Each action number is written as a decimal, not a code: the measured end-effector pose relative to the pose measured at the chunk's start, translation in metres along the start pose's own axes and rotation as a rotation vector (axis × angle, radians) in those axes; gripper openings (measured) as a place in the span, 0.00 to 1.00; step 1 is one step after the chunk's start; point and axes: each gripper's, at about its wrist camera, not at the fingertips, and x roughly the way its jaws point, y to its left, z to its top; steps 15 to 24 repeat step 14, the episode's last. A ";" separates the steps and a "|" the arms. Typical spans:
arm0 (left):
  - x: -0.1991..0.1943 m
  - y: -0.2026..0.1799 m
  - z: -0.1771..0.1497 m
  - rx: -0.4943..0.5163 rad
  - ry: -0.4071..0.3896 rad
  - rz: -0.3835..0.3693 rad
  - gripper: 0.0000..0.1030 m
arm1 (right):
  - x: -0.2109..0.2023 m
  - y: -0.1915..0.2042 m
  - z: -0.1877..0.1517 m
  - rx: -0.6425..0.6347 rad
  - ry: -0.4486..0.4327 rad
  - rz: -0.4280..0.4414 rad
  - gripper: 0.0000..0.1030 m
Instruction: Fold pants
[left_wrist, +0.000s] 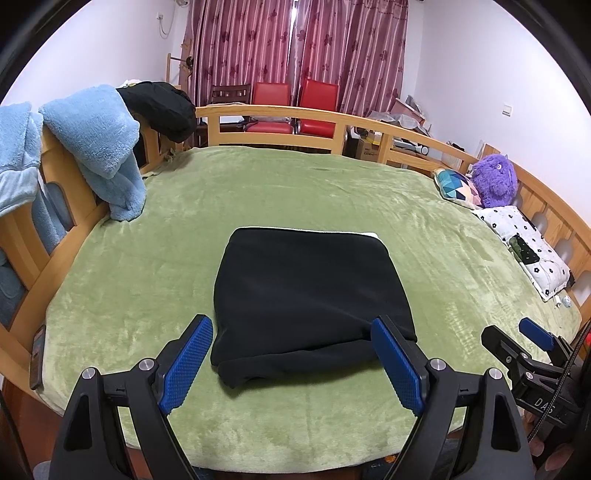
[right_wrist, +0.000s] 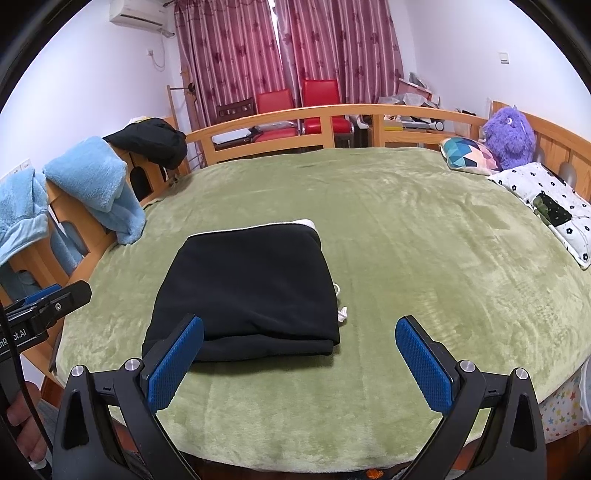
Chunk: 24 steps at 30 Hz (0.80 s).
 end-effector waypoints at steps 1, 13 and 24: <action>0.000 0.000 0.001 0.002 -0.002 -0.001 0.85 | 0.000 -0.001 0.000 0.000 0.000 0.000 0.99; 0.006 0.002 0.000 -0.018 0.002 0.004 0.85 | 0.004 0.000 -0.001 -0.009 0.002 -0.001 0.99; 0.007 0.002 0.000 -0.011 0.001 0.011 0.85 | 0.005 -0.001 -0.001 -0.010 0.002 0.001 0.99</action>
